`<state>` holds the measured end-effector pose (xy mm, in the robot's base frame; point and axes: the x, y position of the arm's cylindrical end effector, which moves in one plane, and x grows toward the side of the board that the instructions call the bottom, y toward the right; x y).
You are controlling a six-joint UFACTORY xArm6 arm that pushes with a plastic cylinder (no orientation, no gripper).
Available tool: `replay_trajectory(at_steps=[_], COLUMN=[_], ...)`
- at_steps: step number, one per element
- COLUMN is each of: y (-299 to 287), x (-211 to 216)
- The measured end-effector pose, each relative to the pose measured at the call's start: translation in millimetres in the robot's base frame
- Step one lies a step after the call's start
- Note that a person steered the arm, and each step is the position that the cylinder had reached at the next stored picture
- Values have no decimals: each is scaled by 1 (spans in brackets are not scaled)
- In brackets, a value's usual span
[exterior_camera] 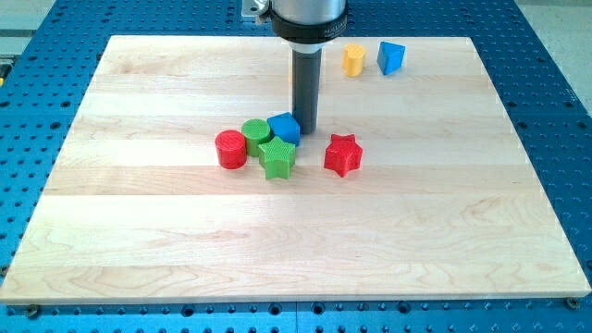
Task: Place the green blocks top to the red circle
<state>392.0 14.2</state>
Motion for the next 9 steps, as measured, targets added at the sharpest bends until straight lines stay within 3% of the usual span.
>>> replay_trajectory(at_steps=[2, 5, 7, 8, 9], y=[20, -30, -26, -83, -72], x=[81, 87, 104, 116, 101])
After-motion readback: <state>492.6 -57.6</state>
